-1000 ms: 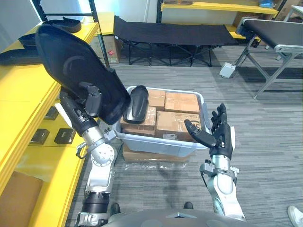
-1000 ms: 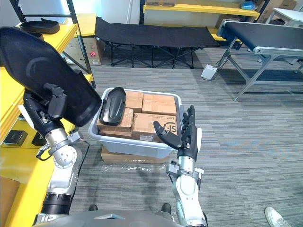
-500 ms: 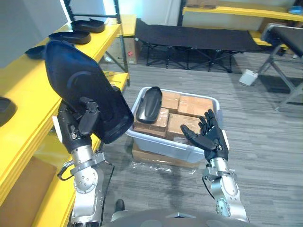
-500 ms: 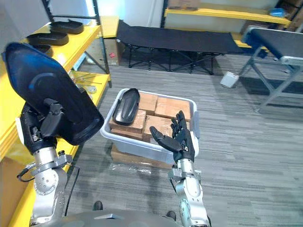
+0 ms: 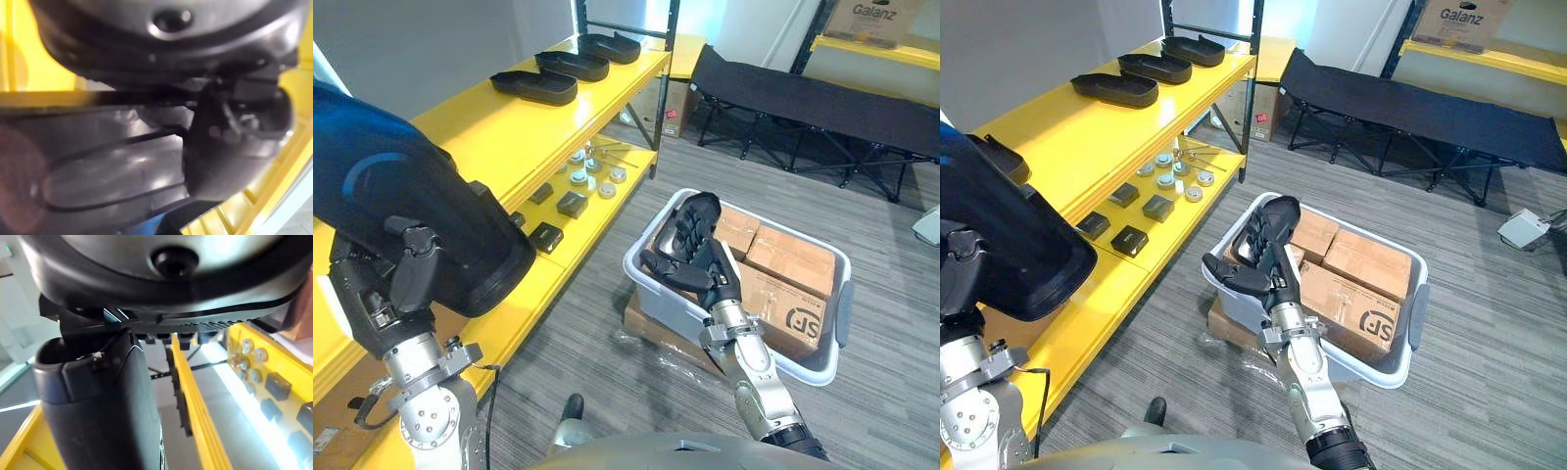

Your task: Walk over and take three plastic housings, then place them on the shelf

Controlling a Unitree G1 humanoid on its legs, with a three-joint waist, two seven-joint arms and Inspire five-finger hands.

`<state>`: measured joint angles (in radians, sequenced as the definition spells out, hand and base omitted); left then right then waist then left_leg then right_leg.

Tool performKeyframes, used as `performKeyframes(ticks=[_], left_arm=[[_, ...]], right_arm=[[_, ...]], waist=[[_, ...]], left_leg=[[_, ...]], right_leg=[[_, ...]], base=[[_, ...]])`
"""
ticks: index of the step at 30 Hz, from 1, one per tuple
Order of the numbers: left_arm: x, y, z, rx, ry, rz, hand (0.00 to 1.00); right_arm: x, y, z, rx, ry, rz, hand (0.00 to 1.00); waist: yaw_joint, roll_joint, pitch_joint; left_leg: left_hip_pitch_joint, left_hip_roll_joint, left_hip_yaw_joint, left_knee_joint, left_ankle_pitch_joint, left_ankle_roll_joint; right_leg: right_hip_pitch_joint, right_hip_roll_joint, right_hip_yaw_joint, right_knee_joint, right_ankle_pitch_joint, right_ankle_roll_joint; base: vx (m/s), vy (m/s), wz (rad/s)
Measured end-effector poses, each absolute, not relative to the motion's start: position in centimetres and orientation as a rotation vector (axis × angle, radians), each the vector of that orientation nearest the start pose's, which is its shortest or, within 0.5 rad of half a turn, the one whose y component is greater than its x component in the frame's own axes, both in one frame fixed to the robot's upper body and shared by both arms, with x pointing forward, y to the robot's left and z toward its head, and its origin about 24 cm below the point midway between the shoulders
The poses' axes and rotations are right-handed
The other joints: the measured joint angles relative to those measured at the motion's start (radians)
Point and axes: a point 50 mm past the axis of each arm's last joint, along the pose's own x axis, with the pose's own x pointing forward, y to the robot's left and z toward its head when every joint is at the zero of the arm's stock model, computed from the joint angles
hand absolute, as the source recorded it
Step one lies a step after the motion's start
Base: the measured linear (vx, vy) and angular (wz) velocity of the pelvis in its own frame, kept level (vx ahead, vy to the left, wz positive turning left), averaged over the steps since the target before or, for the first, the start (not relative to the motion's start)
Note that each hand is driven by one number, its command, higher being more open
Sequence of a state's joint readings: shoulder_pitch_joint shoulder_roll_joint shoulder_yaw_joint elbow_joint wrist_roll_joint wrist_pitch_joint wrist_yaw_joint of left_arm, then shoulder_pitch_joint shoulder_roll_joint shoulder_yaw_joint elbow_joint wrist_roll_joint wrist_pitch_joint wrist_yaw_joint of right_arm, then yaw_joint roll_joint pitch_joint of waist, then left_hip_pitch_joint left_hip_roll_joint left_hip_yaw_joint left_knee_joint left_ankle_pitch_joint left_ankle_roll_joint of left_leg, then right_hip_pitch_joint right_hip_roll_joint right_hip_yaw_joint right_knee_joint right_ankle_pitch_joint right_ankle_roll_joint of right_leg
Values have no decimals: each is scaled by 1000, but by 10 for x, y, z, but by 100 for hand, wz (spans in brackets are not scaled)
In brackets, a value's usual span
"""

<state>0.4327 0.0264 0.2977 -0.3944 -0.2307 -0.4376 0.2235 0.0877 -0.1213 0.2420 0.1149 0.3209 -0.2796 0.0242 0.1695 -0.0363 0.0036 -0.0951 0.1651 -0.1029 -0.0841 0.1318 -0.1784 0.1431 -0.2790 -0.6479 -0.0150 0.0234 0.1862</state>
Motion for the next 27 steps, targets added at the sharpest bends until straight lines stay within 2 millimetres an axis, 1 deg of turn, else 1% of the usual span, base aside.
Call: performKeyframes(ticks=[1, 2, 3, 6, 7, 8, 9, 10, 11, 12, 13, 14, 15, 16, 17, 18, 19, 20, 21, 22, 23, 24, 25, 26, 27], left_arm=[[139, 250, 95, -28, -458, 578, 0], [141, 247, 95, -31, -458, 540, 0], [141, 246, 95, -29, -459, 523, 0], [143, 243, 95, -48, -460, 461, 0], [144, 242, 95, -61, -462, 439, 0], [145, 240, 95, -61, -464, 407, 0], [146, 239, 96, -73, -468, 382, 0], [150, 233, 97, -70, -476, 318, 0], [150, 232, 98, -69, -480, 309, 0], [151, 229, 100, -63, -498, 278, 0], [153, 228, 102, -57, -513, 253, 0], [154, 227, 102, -58, -514, 246, 0], [155, 225, 101, -64, -511, 246, 0], [156, 223, 99, -75, -503, 245, 0], [157, 222, 99, -83, -500, 242, 0], [159, 217, 97, -102, -494, 236, 0], [160, 210, 94, -128, -480, 227, 0], [161, 207, 92, -141, -474, 225, 0], [162, 202, 90, -160, -463, 212, 0], [163, 199, 90, -160, -464, 202, 0], [163, 199, 91, -152, -465, 204, 0], [163, 201, 92, -135, -473, 219, 0], [162, 204, 92, -132, -475, 235, 0], [162, 206, 93, -124, -480, 248, 0], [161, 208, 94, -120, -488, 255, 0]], right_arm=[[226, -128, 15, 216, -25, 167, 100], [224, -131, 13, 213, -15, 150, 100], [224, -133, 13, 211, -13, 141, 100], [226, -142, 14, 158, -22, 107, 100], [226, -145, 14, 162, -24, 91, 100], [224, -149, 12, 170, -18, 73, 100], [222, -151, 11, 170, -14, 59, 100], [217, -157, 8, 169, -5, 27, 100], [216, -158, 8, 169, -5, 23, 100], [217, -158, 9, 169, -13, 18, 100], [220, -157, 13, 169, -39, 28, 100], [221, -156, 15, 169, -50, 36, 100], [223, -151, 18, 170, -65, 65, 100], [226, -146, 21, 168, -80, 96, 100], [227, -143, 22, 168, -88, 112, 100], [229, -138, 25, 144, -103, 140, 100], [230, -135, 26, 115, -108, 165, 100], [230, -134, 26, 93, -108, 178, 100], [229, -134, 25, 62, -103, 203, 100], [228, -134, 25, 51, -102, 220, 100], [228, -133, 25, 48, -101, 225, 100], [229, -132, 27, 49, -111, 229, 100], [229, -130, 29, 55, -125, 224, 100], [230, -127, 30, 73, -131, 219, 100], [231, -125, 32, 86, -142, 217, 100]], waist=[[-7, -4, 6], [-8, -6, 7], [-7, -8, 11], [0, 9, 37], [-5, 17, 52], [-11, 17, 55], [-13, 15, 57], [-23, 13, 58], [-26, 13, 58], [-38, 9, 61], [-39, 7, 77], [-36, 9, 82], [-36, 16, 87], [-37, 23, 91], [-38, 28, 94], [-38, 38, 100], [-38, 54, 108], [-39, 62, 112], [-45, 74, 116], [-56, 74, 123], [-56, 57, 134], [-46, 47, 148], [-30, 53, 154], [-29, 30, 160], [-27, 16, 162]], left_leg=[[-15, -3, -13, 0, 11, 10], [-38, -8, -20, 0, 32, 13], [-44, -12, -30, 0, 39, 15], [-71, -37, -80, 0, 55, 21], [-73, -54, -103, 0, 61, 26], [-77, -72, -129, 0, 66, 33], [-78, -81, -143, 0, 68, 36], [-87, -102, -181, -1, 72, 47], [-91, -105, -184, -1, 75, 48], [-110, -110, -182, -1, 83, 59], [-118, -111, -163, -1, 95, 62], [-121, -111, -158, 0, 106, 61], [-126, -110, -133, 0, 131, 56], [-127, -108, -86, 0, 147, 65], [-127, -105, -71, 0, 152, 69], [-127, -101, -49, 0, 159, 78], [-127, -97, -27, 0, 160, 93], [-127, -94, -10, 0, 157, 109], [-135, -85, 45, 0, 143, 125], [-146, -85, 95, 1, 109, 128], [-149, -86, 128, 2, 87, 129], [-171, -94, 172, 73, 89, 140], [-178, -101, 184, 124, 101, 129], [-179, -123, 188, 142, 86, 130], [-184, -135, 189, 155, 75, 131]], right_leg=[[16, 0, -34, 10, -15, 5], [17, -1, -66, 24, -25, 9], [18, -3, -80, 32, -30, 9], [14, -29, -110, 98, -66, 8], [13, -49, -107, 149, -100, -15], [11, -64, -83, 191, -139, -48], [10, -66, -54, 207, -160, -72], [1, -67, 21, 245, -186, -110], [0, -67, 30, 252, -189, -113], [-5, -68, 47, 270, -216, -116], [-1, -69, 53, 274, -239, -92], [-1, -69, 53, 274, -241, -78], [-2, -69, 53, 273, -240, -43], [1, -68, 54, 271, -240, -16], [2, -67, 55, 271, -241, -3], [3, -65, 57, 272, -244, 29], [4, -64, 54, 280, -251, 41], [6, -64, 51, 283, -256, 45], [10, -64, 34, 285, -261, 51], [16, -71, 13, 279, -261, 48], [16, -80, 12, 273, -259, 44], [15, -104, 14, 275, -260, 46], [29, -107, 22, 275, -261, 47], [44, -125, 20, 270, -263, 38], [49, -133, 21, 265, -267, 24]], base=[[-27, -50, 82], [-24, -41, 83], [-20, -17, 80], [-30, 32, 60], [-28, 34, 70], [-28, 37, 78], [-14, 10, 101], [-14, -1, 79], [-25, -11, 96], [-28, -23, 65], [-32, -27, 59], [-44, -20, 31], [-60, 10, 15], [-65, 28, 12], [-78, 38, 5], [-138, 44, 7], [-123, 31, 12], [-143, 43, 30], [-112, 60, 52], [-123, 81, 54], [-71, 112, 38], [7, 91, 2], [53, 109, 5], [59, 56, 10], [103, 88, 28]])
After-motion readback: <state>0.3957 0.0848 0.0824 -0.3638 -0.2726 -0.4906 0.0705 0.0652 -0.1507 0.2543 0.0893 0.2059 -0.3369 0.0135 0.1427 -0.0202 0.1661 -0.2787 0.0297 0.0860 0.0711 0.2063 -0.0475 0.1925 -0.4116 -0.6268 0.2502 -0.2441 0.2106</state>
